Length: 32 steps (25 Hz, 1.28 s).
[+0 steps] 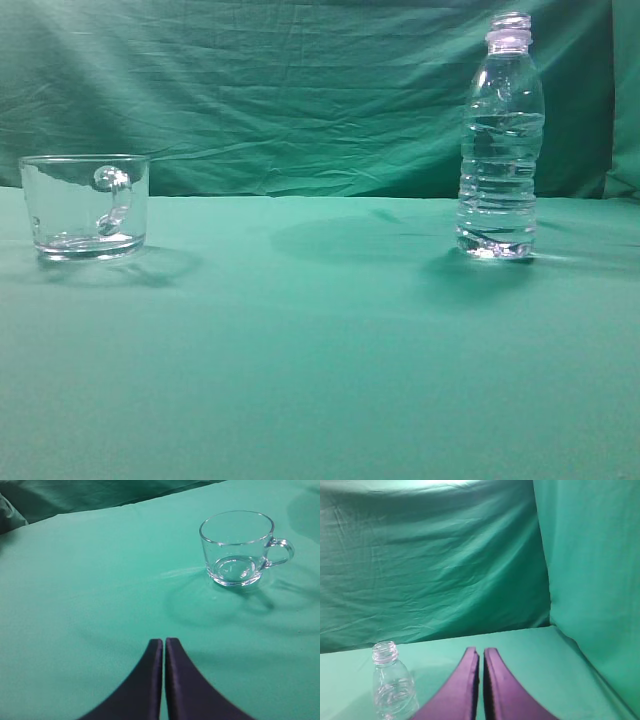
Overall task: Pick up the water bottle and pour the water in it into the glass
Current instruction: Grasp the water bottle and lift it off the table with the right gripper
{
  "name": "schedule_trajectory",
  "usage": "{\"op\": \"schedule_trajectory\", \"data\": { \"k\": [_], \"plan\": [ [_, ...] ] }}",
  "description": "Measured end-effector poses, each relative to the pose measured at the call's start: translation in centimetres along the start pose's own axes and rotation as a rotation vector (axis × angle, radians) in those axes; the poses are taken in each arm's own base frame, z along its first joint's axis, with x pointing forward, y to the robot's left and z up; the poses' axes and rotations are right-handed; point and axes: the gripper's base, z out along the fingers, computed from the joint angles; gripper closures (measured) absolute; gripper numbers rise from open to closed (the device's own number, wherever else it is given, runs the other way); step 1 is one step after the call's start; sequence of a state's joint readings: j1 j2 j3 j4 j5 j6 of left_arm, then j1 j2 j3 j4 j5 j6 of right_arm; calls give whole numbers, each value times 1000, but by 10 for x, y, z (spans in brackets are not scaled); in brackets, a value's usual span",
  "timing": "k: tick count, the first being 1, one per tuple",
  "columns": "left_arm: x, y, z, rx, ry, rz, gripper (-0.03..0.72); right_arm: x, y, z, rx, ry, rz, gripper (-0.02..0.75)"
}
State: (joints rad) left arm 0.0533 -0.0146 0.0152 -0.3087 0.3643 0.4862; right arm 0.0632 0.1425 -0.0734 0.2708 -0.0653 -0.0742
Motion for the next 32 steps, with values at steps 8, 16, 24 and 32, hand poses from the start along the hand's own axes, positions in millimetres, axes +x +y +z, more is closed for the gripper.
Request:
{"op": "schedule_trajectory", "data": {
  "k": [8,16,24,32],
  "plan": [
    [0,0,0,0,0,0,688,-16,3,31,29,124,8,738],
    [0,0,0,0,0,0,688,3,14,63,-44,257,-11,738],
    [0,0,0,0,0,0,688,34,33,95,-179,331,-185,738],
    [0,0,0,0,0,0,688,63,50,126,-300,372,-283,374]
  ]
}}
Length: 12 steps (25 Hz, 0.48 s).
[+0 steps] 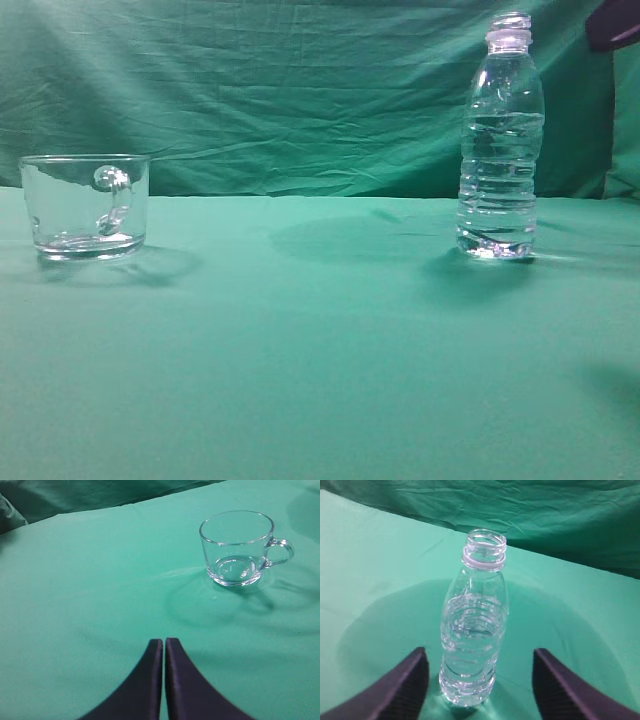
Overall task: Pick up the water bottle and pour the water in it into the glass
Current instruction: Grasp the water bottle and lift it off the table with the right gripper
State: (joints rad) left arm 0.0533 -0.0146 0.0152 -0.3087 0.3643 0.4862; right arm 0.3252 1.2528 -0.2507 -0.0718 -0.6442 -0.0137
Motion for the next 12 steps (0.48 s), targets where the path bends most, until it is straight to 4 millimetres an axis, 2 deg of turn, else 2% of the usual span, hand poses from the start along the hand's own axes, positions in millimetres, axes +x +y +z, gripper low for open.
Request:
{"op": "schedule_trajectory", "data": {
  "k": [5,6,9,10,12],
  "plan": [
    [0,0,0,0,0,0,688,1,-2,24,7,12,30,118],
    [0,0,0,0,0,0,688,1,-2,28,9,17,42,94],
    [0,0,0,0,0,0,688,5,-3,40,13,37,58,102],
    [0,0,0,0,0,0,688,5,-3,42,13,35,61,62],
    [0,0,0,0,0,0,688,8,-3,47,12,39,68,76]
  ]
}}
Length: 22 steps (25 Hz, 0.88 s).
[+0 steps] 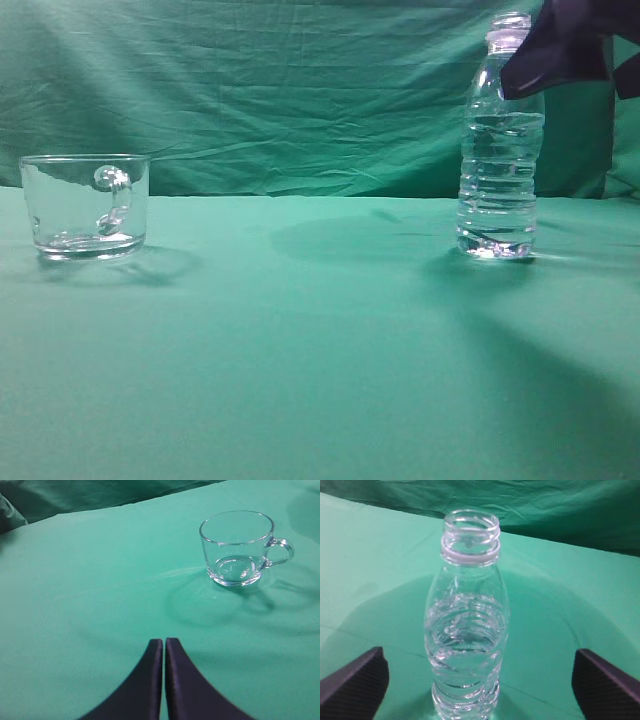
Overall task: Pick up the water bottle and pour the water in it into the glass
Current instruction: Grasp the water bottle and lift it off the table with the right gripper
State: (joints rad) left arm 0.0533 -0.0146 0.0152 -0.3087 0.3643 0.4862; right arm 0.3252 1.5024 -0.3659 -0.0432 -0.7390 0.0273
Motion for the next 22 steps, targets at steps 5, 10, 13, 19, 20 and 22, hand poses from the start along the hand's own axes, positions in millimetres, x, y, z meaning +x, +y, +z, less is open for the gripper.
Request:
{"op": "schedule_trajectory", "data": {
  "k": [5,10,13,19,20,22],
  "plan": [
    [0,0,0,0,0,0,688,13,0,10,-7,25,19,76],
    [0,0,0,0,0,0,688,22,4,25,-48,21,12,76],
    [0,0,0,0,0,0,688,25,4,38,-56,28,7,76],
    [0,0,0,0,0,0,688,26,1,61,-24,5,41,76],
    [0,0,0,0,0,0,688,27,0,65,-24,7,46,76],
    [0,0,0,0,0,0,688,29,0,72,-26,8,57,76]
  ]
}}
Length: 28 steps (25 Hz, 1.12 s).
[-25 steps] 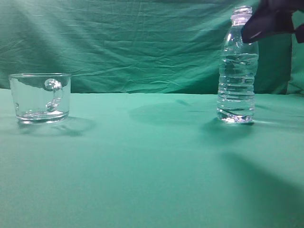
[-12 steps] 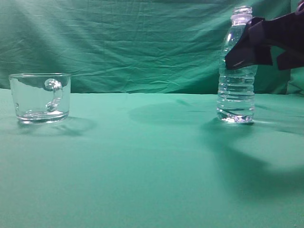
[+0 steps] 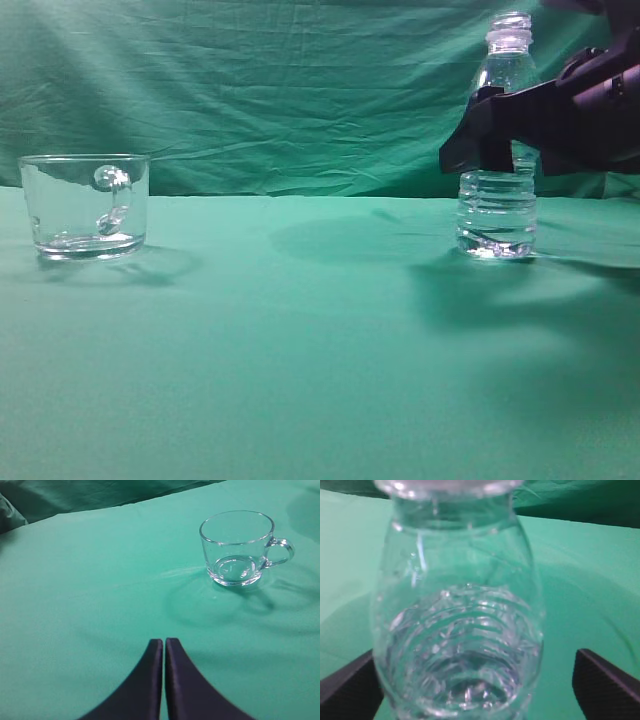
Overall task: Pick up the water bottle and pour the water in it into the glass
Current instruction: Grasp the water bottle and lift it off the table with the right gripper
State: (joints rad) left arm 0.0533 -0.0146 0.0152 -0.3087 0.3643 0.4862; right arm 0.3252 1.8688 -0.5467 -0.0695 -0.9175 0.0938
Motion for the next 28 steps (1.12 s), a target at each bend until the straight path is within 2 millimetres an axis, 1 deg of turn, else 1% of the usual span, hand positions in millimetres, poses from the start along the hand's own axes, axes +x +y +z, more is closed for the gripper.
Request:
{"op": "schedule_trajectory", "data": {
  "k": [6,10,11,12,13,14,19,20,21,22,23,28],
  "plan": [
    [0,0,0,0,0,0,688,2,-1,17,-4,-2,22,76],
    [0,0,0,0,0,0,688,5,-1,25,-9,-3,20,76],
    [0,0,0,0,0,0,688,5,-1,26,-10,-3,21,126],
    [0,0,0,0,0,0,688,6,-1,27,-10,-3,22,144],
    [0,0,0,0,0,0,688,5,-1,27,-11,-6,22,134],
    [0,0,0,0,0,0,688,5,-1,27,-11,-9,22,186],
    [0,0,0,0,0,0,688,7,-1,27,-13,-6,21,343],
    [0,0,0,0,0,0,688,6,-1,27,-13,-8,21,372],
    [0,0,0,0,0,0,688,6,-1,27,-13,-8,21,374],
    [0,0,0,0,0,0,688,6,-1,27,-13,-8,21,415],
    [0,0,0,0,0,0,688,6,-1,27,-13,-8,21,438],
    [0,0,0,0,0,0,688,6,-1,27,-13,-8,21,430]
  ]
}}
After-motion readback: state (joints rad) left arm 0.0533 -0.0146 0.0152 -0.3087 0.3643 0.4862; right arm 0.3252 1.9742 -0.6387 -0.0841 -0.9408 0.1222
